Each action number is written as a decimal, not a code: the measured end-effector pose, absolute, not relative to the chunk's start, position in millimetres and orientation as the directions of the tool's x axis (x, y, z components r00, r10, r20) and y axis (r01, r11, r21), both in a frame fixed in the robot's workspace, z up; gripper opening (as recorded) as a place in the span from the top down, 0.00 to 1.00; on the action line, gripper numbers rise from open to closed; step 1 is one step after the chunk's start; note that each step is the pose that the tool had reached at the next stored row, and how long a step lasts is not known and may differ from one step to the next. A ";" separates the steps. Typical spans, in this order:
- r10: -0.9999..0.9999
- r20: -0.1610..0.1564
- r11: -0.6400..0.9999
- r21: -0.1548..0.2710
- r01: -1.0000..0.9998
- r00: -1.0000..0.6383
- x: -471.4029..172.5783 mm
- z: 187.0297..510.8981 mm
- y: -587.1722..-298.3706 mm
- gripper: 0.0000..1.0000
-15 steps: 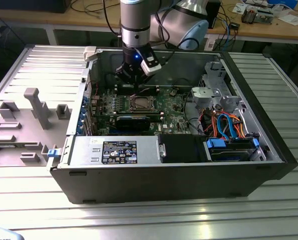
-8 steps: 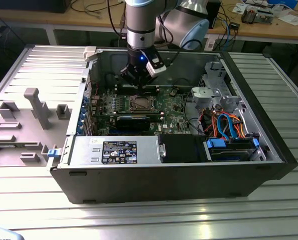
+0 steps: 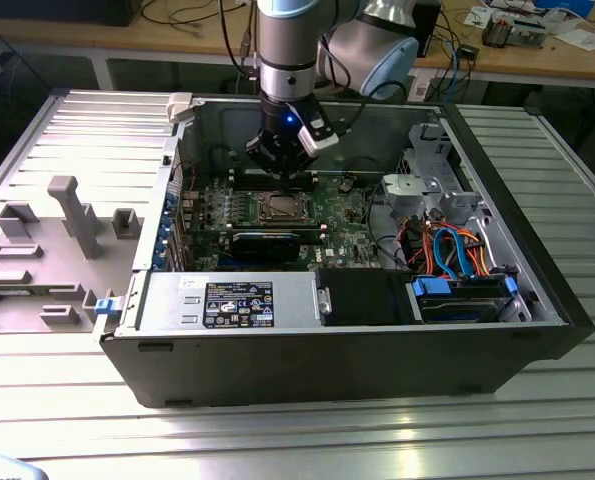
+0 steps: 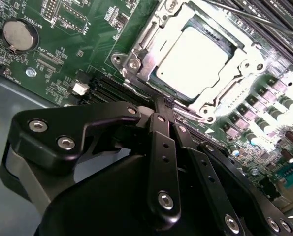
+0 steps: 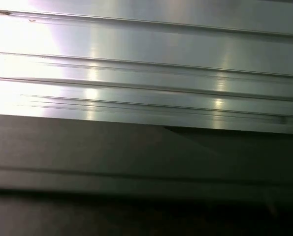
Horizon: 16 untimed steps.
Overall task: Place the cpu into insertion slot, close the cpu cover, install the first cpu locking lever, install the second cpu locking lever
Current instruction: 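Install the first cpu locking lever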
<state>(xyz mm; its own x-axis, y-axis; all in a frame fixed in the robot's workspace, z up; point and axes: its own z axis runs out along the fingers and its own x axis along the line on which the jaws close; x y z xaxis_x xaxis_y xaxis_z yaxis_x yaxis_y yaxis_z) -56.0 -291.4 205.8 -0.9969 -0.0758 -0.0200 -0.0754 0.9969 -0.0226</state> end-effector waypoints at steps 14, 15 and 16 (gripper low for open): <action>-0.088 -0.020 0.996 -0.022 -0.088 -0.996 -49.4 201.8 -290.6 0.89; -0.088 -0.021 0.996 -0.021 -0.088 -0.996 -49.2 203.6 -290.3 0.89; -0.088 -0.020 0.996 -0.024 -0.088 -0.996 -49.4 206.7 -290.4 0.89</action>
<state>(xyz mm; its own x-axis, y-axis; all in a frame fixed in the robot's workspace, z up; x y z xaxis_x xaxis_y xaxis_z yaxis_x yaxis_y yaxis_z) -49.4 -290.4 206.7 -0.9959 -0.0882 -0.0198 -0.0877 0.9959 -0.0236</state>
